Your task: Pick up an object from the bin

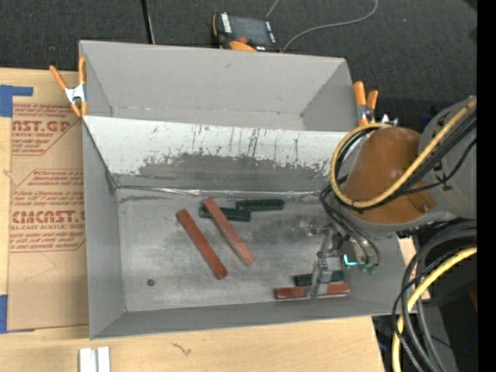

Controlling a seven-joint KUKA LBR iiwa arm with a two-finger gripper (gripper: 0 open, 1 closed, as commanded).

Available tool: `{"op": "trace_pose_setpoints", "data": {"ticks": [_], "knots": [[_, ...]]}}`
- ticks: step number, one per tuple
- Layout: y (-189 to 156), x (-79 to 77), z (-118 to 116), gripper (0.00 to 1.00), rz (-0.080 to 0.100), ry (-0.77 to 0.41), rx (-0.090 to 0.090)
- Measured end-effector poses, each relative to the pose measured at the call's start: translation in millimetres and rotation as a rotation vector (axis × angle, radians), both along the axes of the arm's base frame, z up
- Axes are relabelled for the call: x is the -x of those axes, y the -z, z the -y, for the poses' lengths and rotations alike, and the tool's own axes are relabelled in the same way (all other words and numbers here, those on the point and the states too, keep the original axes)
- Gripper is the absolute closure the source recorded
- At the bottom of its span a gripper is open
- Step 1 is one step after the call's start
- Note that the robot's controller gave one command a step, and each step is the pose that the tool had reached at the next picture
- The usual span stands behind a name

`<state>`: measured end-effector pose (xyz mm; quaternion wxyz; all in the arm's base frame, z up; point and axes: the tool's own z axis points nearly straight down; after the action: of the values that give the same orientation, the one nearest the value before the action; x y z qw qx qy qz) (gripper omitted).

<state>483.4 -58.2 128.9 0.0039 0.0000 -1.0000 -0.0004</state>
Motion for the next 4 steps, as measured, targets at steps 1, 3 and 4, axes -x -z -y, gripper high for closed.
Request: {"op": "trace_pose_setpoints", "data": {"ticks": [1,3,4], "knots": [[60,-0.5,60,0.0,0.007,0.186,0.001],[-62,-2.6,58,1.0,0.017,0.145,0.003],[-57,-1.1,57,0.0,0.007,0.145,0.001]]}}
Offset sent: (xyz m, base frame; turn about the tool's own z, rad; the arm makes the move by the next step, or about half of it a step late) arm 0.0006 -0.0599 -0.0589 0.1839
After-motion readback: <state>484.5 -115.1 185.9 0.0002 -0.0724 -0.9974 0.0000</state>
